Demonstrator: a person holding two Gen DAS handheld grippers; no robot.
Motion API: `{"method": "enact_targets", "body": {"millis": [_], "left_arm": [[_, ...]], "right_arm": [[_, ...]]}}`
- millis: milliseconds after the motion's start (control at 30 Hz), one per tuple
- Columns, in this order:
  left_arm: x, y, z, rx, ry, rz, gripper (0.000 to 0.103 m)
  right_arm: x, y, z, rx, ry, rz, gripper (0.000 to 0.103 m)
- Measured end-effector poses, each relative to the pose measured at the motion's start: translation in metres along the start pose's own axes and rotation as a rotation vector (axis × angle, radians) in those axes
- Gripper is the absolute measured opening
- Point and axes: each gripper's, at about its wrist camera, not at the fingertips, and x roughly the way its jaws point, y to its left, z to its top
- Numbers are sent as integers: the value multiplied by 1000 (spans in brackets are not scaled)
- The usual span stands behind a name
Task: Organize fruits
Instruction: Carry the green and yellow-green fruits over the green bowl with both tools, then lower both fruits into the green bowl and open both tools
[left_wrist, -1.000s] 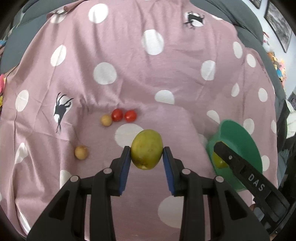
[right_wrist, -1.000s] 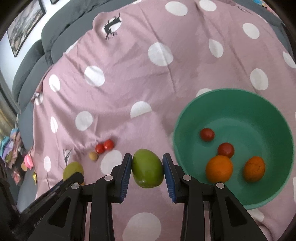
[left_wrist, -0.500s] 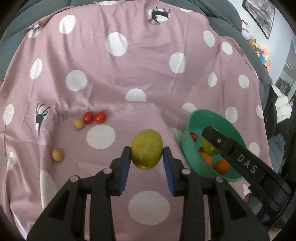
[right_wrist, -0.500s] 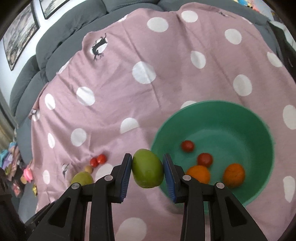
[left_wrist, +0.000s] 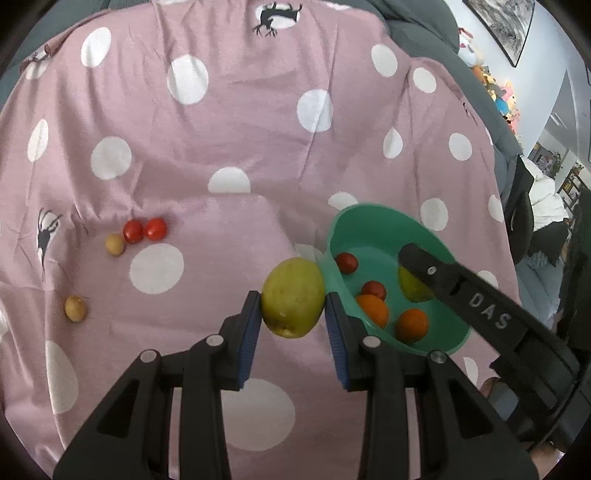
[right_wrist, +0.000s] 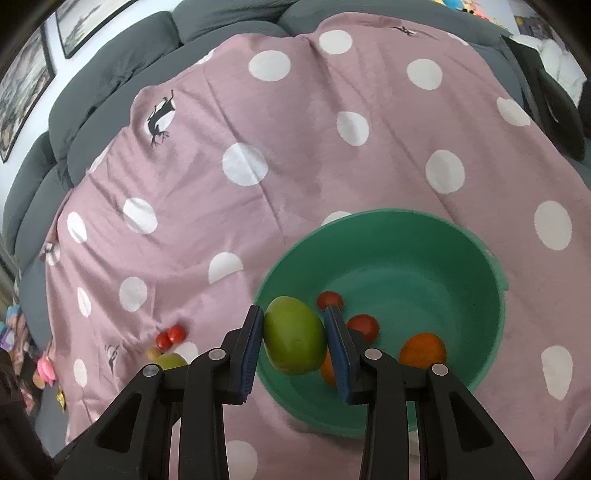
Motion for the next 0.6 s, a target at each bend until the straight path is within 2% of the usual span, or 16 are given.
{"method": "enact_targets", "body": {"millis": [167,333,600], "left_arm": [[1,-9,7,12,9,-22,34],[12,-27,19,73,33,-41,34],[41,-48,26,103,82,-93,35]], "right_arm": [[-3,-7,3,12,-10,-9,37],[-3,-20,8,20,-16,-41,37],[-7,-49,14,111,-27,-77,37]]}}
